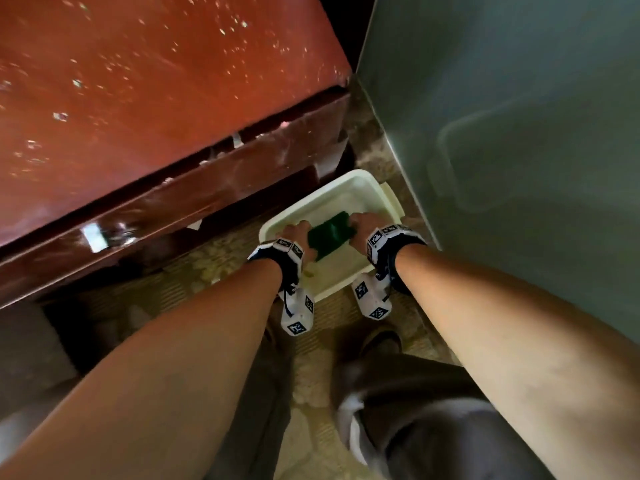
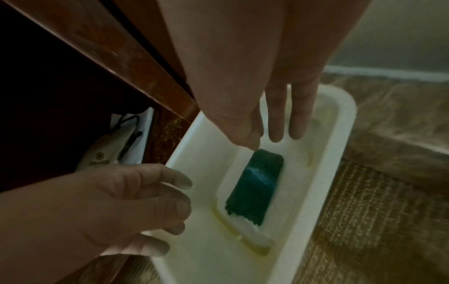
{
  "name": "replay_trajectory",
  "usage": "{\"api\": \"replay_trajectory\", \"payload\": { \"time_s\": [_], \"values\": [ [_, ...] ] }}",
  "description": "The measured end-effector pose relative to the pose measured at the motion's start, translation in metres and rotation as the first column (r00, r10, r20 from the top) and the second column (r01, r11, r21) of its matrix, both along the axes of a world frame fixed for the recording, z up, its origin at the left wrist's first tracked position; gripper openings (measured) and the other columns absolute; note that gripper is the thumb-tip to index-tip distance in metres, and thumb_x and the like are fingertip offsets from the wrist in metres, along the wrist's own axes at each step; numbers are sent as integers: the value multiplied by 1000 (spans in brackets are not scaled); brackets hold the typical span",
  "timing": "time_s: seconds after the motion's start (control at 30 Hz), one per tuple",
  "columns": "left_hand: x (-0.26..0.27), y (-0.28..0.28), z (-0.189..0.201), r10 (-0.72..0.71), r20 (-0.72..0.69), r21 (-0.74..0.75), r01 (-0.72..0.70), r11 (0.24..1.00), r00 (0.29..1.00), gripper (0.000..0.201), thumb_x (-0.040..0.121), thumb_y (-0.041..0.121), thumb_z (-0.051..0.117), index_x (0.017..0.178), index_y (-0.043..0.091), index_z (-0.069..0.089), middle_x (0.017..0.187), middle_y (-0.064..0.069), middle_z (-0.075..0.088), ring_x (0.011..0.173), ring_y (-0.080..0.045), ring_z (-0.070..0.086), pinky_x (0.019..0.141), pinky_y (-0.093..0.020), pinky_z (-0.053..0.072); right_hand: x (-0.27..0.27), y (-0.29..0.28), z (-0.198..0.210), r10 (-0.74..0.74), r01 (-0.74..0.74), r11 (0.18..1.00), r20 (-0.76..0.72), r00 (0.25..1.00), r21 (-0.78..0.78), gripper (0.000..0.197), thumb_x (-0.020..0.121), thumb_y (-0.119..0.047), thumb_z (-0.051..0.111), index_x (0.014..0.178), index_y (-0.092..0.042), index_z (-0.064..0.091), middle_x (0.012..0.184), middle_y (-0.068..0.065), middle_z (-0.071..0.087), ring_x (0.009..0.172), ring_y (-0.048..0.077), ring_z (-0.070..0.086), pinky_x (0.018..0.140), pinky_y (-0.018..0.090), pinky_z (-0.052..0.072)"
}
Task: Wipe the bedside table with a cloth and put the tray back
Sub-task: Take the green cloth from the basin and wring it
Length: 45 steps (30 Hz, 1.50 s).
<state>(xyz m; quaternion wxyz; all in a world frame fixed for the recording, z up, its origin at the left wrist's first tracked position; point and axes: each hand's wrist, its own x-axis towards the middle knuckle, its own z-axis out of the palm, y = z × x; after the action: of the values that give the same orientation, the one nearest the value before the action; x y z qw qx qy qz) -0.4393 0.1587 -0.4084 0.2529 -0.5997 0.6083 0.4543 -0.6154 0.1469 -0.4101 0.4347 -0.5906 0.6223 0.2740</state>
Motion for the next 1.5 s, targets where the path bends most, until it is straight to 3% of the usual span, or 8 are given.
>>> {"api": "replay_trajectory", "payload": {
  "time_s": [0.2, 0.37, 0.63, 0.73, 0.97, 1.17, 1.33, 1.5],
  "values": [
    [-12, 1, -75, 102, -64, -6, -103, 995, 993, 90, 82, 31, 73, 151, 12, 19, 150, -22, 30, 133, -38, 39, 105, -44, 39, 7, -7, -54, -216, 214, 976, -39, 976, -48, 52, 89, -15, 59, 138, -11, 44, 136, 15, 49, 124, 32, 50, 99, 38, 42],
    [-14, -9, -105, 148, -47, 17, -148, 989, 988, 89, 83, 34, 71, 152, 13, 20, 152, -19, 31, 134, -37, 39, 108, -47, 37, 5, -13, -103, -189, 191, 981, -72, 979, 27, 67, 74, -44, 49, 136, -31, 26, 141, 15, 41, 120, 43, 48, 93, 58, 44],
    [-4, -11, -90, 132, -81, 117, -122, 986, 988, 55, 76, 42, 70, 126, 23, 60, 131, -11, 59, 112, -31, 58, 97, -42, 49, 13, -13, -64, -217, 216, 973, 1, 976, 85, 49, 82, -31, 70, 129, -26, 56, 134, 7, 55, 118, 35, 55, 91, 42, 50],
    [0, -8, -50, 139, -120, 124, -124, 984, 983, 36, 85, 30, 69, 118, 19, 66, 121, -8, 63, 105, -28, 61, 86, -32, 50, 11, -7, -28, -414, 404, 909, 104, 904, 103, 41, 88, -13, 63, 127, -4, 57, 127, 15, 60, 115, 30, 59, 74, 26, 45],
    [14, -1, 94, 144, -146, 26, -142, 990, 979, 29, 84, 27, 69, 113, 23, 69, 123, -3, 63, 111, -23, 58, 87, -24, 44, 9, -7, 122, -335, 308, 938, 189, 923, 159, 33, 87, -24, 61, 119, -18, 64, 111, 6, 66, 93, 23, 60, 75, 28, 48],
    [22, -7, 250, 182, -179, -17, -188, 982, 967, 32, 84, 21, 70, 116, 18, 67, 118, -4, 67, 105, -23, 63, 86, -24, 47, 16, -11, 264, -280, 263, 956, 140, 950, 131, 61, 88, -33, 62, 143, -15, 43, 148, 10, 42, 132, 27, 44, 108, 38, 39],
    [31, -11, 379, 264, -256, -2, -273, 962, 930, 23, 91, 16, 62, 113, 16, 68, 121, -3, 64, 100, -20, 64, 90, -33, 53, 24, -15, 379, -260, 241, 964, 202, 944, 115, 50, 83, -30, 58, 131, -15, 53, 107, 3, 60, 89, 17, 57, 63, 26, 43],
    [35, -17, 486, 457, -318, 18, -477, 879, 830, 28, 93, 16, 58, 120, 8, 59, 115, -9, 64, 85, -19, 63, 81, -35, 56, 36, -20, 481, -207, 196, 978, 288, 935, 66, 55, 83, -20, 59, 136, -7, 46, 116, 12, 57, 92, 18, 55, 64, 23, 42]
  ]
}}
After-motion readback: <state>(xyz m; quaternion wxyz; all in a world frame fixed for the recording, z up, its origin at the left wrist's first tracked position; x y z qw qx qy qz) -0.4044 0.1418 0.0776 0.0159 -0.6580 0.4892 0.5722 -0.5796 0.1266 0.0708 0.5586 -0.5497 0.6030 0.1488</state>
